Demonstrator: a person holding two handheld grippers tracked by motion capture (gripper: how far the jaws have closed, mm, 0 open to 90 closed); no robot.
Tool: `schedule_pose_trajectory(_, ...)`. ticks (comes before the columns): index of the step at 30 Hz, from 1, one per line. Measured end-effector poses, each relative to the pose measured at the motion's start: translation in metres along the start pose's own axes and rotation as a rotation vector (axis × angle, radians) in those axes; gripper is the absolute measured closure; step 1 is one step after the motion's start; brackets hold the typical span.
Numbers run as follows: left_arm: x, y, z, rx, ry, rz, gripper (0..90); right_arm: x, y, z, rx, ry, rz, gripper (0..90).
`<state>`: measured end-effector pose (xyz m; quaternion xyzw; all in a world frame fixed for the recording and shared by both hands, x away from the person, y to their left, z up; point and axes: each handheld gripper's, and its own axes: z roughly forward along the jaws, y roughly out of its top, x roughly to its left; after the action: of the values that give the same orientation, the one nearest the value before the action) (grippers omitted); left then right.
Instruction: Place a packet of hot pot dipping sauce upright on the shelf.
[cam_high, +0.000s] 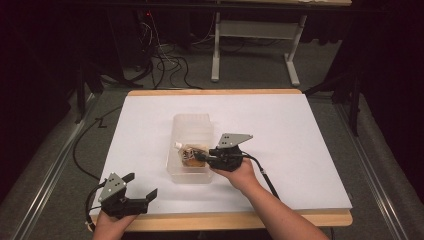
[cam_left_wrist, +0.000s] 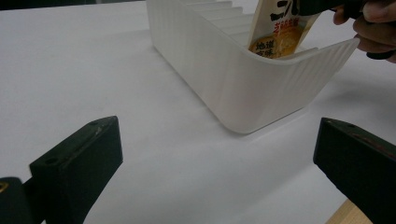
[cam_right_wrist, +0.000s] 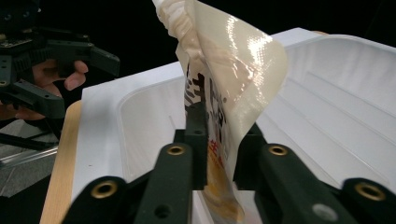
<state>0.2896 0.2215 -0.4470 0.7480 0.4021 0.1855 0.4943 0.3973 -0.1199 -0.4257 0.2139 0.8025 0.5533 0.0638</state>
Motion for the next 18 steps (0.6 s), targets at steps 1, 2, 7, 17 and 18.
schedule_pose_trajectory(1, 0.0, 0.0, 0.0, -0.002, 0.0, -0.003, 1.8, 0.0, 0.0, 0.0, 0.001, -0.003, 0.001, 77.1)
schedule_pose_trajectory(2, 0.0, 0.0, 0.0, -0.003, 0.002, -0.002, 1.8, 0.0, 0.0, -0.001, 0.001, -0.008, 0.003, 73.6)
schedule_pose_trajectory(7, 0.001, 0.0, 0.0, 0.001, 0.003, -0.003, 1.8, 0.003, 0.002, -0.004, -0.009, -0.022, 0.0, 58.7)
schedule_pose_trajectory(17, 0.0, 0.0, 0.001, -0.001, 0.004, -0.004, 1.8, 0.009, 0.007, -0.011, -0.046, -0.1, 0.008, 21.8)
schedule_pose_trajectory(18, 0.0, 0.0, 0.001, 0.003, 0.002, 0.0, 1.8, 0.009, 0.008, -0.013, -0.053, -0.106, 0.01, 18.2)
